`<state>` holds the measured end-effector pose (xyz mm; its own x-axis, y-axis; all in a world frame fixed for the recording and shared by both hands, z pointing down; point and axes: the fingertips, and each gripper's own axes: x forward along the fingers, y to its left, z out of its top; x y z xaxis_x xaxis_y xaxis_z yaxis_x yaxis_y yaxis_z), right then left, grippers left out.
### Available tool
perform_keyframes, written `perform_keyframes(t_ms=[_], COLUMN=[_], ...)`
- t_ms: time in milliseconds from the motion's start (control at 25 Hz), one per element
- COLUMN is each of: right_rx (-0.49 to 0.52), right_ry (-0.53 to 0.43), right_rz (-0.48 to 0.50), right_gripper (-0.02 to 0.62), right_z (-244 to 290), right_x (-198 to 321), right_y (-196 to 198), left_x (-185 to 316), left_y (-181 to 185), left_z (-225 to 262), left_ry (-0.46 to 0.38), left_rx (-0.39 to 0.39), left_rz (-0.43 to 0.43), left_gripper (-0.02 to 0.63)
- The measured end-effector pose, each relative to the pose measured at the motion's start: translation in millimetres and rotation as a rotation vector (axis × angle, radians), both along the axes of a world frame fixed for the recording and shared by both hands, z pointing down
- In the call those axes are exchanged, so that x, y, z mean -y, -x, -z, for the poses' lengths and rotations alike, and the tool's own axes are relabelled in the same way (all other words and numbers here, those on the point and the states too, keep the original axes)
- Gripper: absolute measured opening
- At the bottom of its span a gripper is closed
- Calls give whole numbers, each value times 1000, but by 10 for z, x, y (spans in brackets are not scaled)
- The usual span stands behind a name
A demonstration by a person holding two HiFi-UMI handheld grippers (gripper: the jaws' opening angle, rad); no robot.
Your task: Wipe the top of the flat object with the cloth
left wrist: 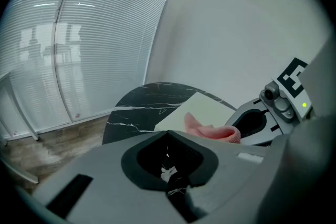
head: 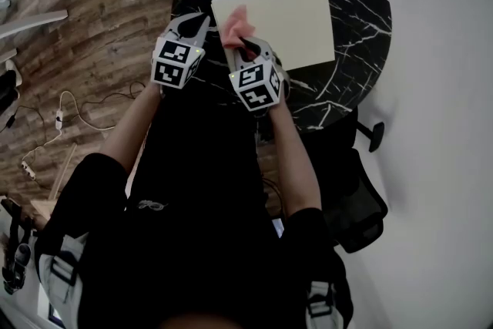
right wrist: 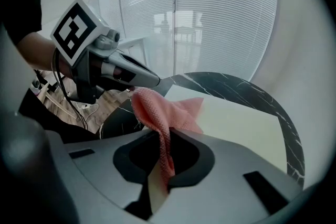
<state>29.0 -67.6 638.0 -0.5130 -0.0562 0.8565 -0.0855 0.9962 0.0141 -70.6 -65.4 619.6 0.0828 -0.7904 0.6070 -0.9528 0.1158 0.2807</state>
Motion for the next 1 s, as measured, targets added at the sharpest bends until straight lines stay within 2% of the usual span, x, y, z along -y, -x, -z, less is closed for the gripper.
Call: perform_keyframes(t_ms=[360, 1000], right_rx=[-28, -15], right_ry=[86, 158], right_rz=[-23, -47], right_gripper=[23, 23], right_z=[-13, 36], right_x=[-157, -418], right_y=[-255, -595], left_x=[-34, -184], left_y=[-207, -567], left_z=[45, 124], left_ry=[-3, -2], left_rx=[-2, 12], left_rz=[-23, -37], left_gripper=[-2, -2])
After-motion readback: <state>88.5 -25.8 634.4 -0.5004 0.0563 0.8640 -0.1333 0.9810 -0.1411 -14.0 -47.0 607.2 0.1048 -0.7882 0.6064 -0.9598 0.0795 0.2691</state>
